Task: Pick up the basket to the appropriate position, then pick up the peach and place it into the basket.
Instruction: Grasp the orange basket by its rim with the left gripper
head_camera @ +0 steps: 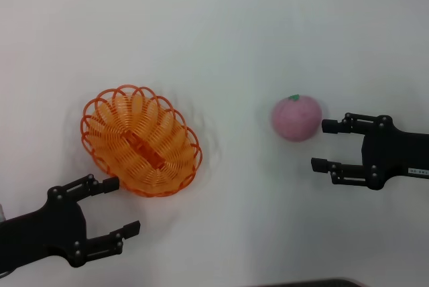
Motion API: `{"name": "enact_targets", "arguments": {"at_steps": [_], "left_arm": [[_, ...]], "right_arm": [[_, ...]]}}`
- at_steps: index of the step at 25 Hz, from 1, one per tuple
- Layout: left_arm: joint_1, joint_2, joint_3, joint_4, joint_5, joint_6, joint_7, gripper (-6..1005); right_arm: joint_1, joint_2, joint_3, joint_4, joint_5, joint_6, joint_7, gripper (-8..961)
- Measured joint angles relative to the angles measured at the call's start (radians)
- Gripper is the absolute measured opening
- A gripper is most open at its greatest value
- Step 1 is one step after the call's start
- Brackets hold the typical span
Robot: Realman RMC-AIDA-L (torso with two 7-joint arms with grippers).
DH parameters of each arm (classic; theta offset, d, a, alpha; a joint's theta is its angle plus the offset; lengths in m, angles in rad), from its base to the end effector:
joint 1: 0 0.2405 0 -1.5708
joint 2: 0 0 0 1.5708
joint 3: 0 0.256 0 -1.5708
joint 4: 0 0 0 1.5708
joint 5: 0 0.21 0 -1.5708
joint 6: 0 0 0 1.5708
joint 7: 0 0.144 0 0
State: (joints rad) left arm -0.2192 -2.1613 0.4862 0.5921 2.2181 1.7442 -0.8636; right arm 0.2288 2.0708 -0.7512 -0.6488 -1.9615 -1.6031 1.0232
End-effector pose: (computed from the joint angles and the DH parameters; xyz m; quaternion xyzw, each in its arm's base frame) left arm -0.3326 0.1921 -0.0343 -0.9454 -0.1659 -0.2463 0.1344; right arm 0.3375 0.2348 -0.0047 -0.9485 0.1721 0.2062 0.1680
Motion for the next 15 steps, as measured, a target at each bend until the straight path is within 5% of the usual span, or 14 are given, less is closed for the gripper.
{"name": "enact_targets", "arguments": {"at_steps": [15], "left_arm": [[-0.008, 0.005, -0.024, 0.007, 0.0, 0.03, -0.11, 808]], "right_arm": [[0.006, 0.001, 0.0, 0.0, 0.001, 0.004, 0.001, 767]]}}
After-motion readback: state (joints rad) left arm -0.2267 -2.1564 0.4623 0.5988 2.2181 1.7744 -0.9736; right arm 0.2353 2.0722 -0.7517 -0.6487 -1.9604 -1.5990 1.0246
